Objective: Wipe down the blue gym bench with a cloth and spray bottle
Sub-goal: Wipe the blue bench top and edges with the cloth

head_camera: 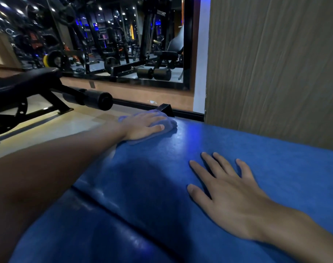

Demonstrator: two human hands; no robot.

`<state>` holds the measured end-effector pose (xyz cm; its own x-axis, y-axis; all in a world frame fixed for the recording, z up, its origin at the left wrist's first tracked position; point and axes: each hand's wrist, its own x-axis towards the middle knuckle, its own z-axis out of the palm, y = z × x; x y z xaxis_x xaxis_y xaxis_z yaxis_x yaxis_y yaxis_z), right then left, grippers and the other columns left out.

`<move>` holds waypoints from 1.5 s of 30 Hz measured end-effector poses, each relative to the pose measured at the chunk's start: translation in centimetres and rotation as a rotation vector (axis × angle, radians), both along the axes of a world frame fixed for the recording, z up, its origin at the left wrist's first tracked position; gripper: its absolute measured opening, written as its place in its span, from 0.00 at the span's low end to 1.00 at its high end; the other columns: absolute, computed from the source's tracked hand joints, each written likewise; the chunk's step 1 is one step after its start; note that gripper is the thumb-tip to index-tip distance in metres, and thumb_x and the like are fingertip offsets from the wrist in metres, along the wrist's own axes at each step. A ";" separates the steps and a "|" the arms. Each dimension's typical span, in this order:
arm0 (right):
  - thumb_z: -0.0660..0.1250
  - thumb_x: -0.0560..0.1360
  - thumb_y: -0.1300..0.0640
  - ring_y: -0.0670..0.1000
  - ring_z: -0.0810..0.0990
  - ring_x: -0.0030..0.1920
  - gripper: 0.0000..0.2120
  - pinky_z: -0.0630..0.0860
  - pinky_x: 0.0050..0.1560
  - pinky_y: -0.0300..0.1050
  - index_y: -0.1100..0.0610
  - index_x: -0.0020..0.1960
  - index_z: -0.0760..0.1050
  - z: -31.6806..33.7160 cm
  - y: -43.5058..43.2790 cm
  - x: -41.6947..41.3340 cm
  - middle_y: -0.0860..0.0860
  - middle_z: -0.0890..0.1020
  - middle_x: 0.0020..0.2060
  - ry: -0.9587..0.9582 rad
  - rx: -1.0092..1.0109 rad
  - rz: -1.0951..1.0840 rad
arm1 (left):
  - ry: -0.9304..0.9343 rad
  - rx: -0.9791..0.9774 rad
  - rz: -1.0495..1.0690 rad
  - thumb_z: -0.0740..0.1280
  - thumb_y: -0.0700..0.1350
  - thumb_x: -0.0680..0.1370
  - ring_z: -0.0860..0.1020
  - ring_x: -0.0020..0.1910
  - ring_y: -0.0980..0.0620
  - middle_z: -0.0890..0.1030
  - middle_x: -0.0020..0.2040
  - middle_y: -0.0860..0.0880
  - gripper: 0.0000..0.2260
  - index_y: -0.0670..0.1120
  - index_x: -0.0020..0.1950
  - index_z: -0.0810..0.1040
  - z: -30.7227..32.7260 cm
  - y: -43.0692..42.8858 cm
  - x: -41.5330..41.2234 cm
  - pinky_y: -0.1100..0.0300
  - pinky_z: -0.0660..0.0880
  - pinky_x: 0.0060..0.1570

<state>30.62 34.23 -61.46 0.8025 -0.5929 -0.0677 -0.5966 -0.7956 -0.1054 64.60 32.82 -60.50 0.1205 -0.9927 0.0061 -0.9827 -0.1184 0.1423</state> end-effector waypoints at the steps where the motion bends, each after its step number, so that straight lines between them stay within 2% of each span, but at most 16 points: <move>1: 0.29 0.69 0.31 0.48 0.34 0.77 0.38 0.37 0.74 0.63 0.41 0.77 0.37 0.0 0.0 0.0 0.45 0.39 0.78 -0.001 0.002 -0.002 | -0.015 0.021 -0.017 0.47 0.75 0.73 0.56 0.78 0.55 0.60 0.79 0.60 0.34 0.65 0.76 0.60 0.6 1.2 -1.7 0.43 0.55 0.75; 5: 0.36 0.76 0.34 0.48 0.37 0.77 0.32 0.38 0.74 0.62 0.42 0.77 0.41 0.1 0.1 0.1 0.46 0.42 0.79 -0.005 0.022 -0.016 | -0.068 0.085 -0.105 0.43 0.75 0.71 0.49 0.79 0.55 0.52 0.80 0.61 0.38 0.63 0.79 0.55 0.7 7.2 -7.7 0.42 0.50 0.76; 9: 0.42 0.78 0.36 0.49 0.41 0.78 0.29 0.40 0.75 0.62 0.42 0.78 0.46 0.5 0.0 0.3 0.46 0.45 0.79 0.000 0.036 -0.023 | -0.160 0.090 -0.294 0.44 0.70 0.76 0.44 0.80 0.54 0.48 0.81 0.59 0.27 0.70 0.75 0.48 0.4 12.8 -11.8 0.47 0.46 0.75; 13: 0.47 0.81 0.44 0.47 0.47 0.78 0.23 0.42 0.75 0.62 0.44 0.75 0.58 1.7 0.5 0.9 0.45 0.55 0.78 -0.135 0.039 0.005 | -0.126 0.064 -0.278 0.46 0.70 0.77 0.46 0.80 0.56 0.50 0.80 0.61 0.30 0.65 0.78 0.54 0.4 12.8 -11.0 0.45 0.50 0.75; 15: 0.44 0.80 0.40 0.47 0.46 0.78 0.25 0.42 0.75 0.62 0.42 0.77 0.53 1.7 1.1 1.1 0.43 0.52 0.78 -0.124 0.060 0.035 | -0.090 0.063 -0.214 0.47 0.70 0.76 0.47 0.79 0.60 0.51 0.80 0.61 0.32 0.61 0.79 0.56 0.4 11.6 -9.2 0.45 0.50 0.76; 18: 0.35 0.74 0.31 0.48 0.39 0.78 0.33 0.39 0.74 0.63 0.40 0.77 0.43 0.2 1.6 1.3 0.44 0.43 0.79 -0.025 0.040 0.059 | 0.016 0.004 -0.094 0.54 0.68 0.78 0.50 0.76 0.65 0.56 0.80 0.58 0.30 0.58 0.78 0.60 0.4 9.5 -4.7 0.61 0.46 0.76; 19: 0.32 0.71 0.30 0.48 0.38 0.78 0.36 0.39 0.74 0.63 0.40 0.77 0.41 -0.2 1.5 1.3 0.43 0.42 0.79 -0.022 0.020 0.062 | 0.062 0.004 -0.049 0.55 0.69 0.77 0.51 0.76 0.65 0.57 0.80 0.58 0.29 0.59 0.77 0.62 0.4 8.9 -3.1 0.63 0.46 0.75; 21: 0.29 0.68 0.30 0.48 0.37 0.78 0.38 0.39 0.74 0.63 0.39 0.77 0.40 -0.5 1.4 1.2 0.43 0.41 0.78 -0.035 0.008 0.061 | 0.136 -0.003 0.043 0.52 0.74 0.75 0.53 0.76 0.62 0.59 0.79 0.57 0.33 0.59 0.75 0.64 0.8 7.9 -0.7 0.58 0.48 0.76; 25: 0.28 0.67 0.30 0.48 0.38 0.78 0.39 0.39 0.74 0.63 0.39 0.77 0.40 -0.7 1.4 1.2 0.43 0.41 0.79 -0.051 -0.010 0.066 | 0.126 -0.001 0.091 0.55 0.62 0.81 0.50 0.76 0.61 0.59 0.79 0.53 0.26 0.54 0.77 0.63 0.8 7.2 0.6 0.61 0.46 0.73; 28: 0.30 0.70 0.31 0.48 0.38 0.78 0.36 0.39 0.74 0.63 0.40 0.77 0.40 -0.6 1.5 1.3 0.43 0.42 0.79 -0.044 -0.009 0.064 | 0.022 0.024 0.106 0.51 0.69 0.78 0.49 0.79 0.56 0.54 0.78 0.61 0.27 0.64 0.77 0.57 0.8 8.8 -1.4 0.52 0.46 0.77; 31: 0.36 0.76 0.33 0.49 0.38 0.78 0.31 0.39 0.74 0.63 0.40 0.77 0.41 -0.4 1.6 1.2 0.44 0.42 0.79 -0.028 -0.001 0.060 | -0.052 0.074 0.048 0.41 0.78 0.70 0.47 0.79 0.55 0.47 0.77 0.68 0.25 0.80 0.67 0.47 0.7 12.3 -4.9 0.43 0.49 0.76; 36: 0.38 0.78 0.34 0.49 0.39 0.78 0.30 0.40 0.74 0.63 0.40 0.78 0.42 -0.3 1.7 1.1 0.45 0.43 0.79 -0.022 -0.007 0.056 | -0.090 0.087 -0.120 0.43 0.73 0.75 0.39 0.78 0.62 0.36 0.72 0.77 0.21 0.83 0.64 0.36 0.2 17.4 -10.0 0.44 0.42 0.76; 39: 0.37 0.77 0.34 0.49 0.39 0.78 0.30 0.40 0.74 0.63 0.40 0.77 0.42 -0.4 1.5 1.1 0.45 0.43 0.79 -0.030 -0.011 0.056 | -0.054 0.100 -0.083 0.42 0.74 0.74 0.40 0.77 0.64 0.39 0.73 0.77 0.22 0.81 0.67 0.42 0.4 16.8 -8.3 0.44 0.45 0.76; 41: 0.37 0.77 0.34 0.49 0.39 0.78 0.30 0.39 0.74 0.63 0.40 0.77 0.42 -0.5 1.4 1.1 0.44 0.43 0.79 -0.035 -0.007 0.060 | -0.001 0.030 -0.004 0.43 0.78 0.71 0.47 0.78 0.64 0.47 0.75 0.72 0.25 0.79 0.69 0.50 0.6 15.8 -6.0 0.46 0.49 0.77; 43: 0.37 0.77 0.33 0.49 0.39 0.78 0.30 0.39 0.74 0.62 0.40 0.77 0.42 -0.6 1.3 1.0 0.44 0.43 0.79 -0.045 -0.002 0.063 | 0.100 -0.036 0.103 0.45 0.80 0.68 0.52 0.77 0.63 0.54 0.78 0.64 0.32 0.73 0.70 0.56 0.7 15.1 -3.5 0.50 0.50 0.77; 45: 0.37 0.77 0.33 0.49 0.39 0.78 0.30 0.38 0.74 0.63 0.39 0.77 0.43 -0.7 1.2 1.0 0.44 0.43 0.79 -0.056 -0.001 0.069 | 0.212 -0.048 0.253 0.49 0.78 0.69 0.52 0.78 0.60 0.55 0.80 0.59 0.36 0.65 0.74 0.58 0.7 14.8 -1.5 0.53 0.47 0.78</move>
<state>31.65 35.47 -62.21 0.8439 -0.5360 -0.0212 -0.5336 -0.8347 -0.1363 63.12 47.57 -59.84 0.3662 -0.9305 0.0004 -0.8711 -0.3427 0.3517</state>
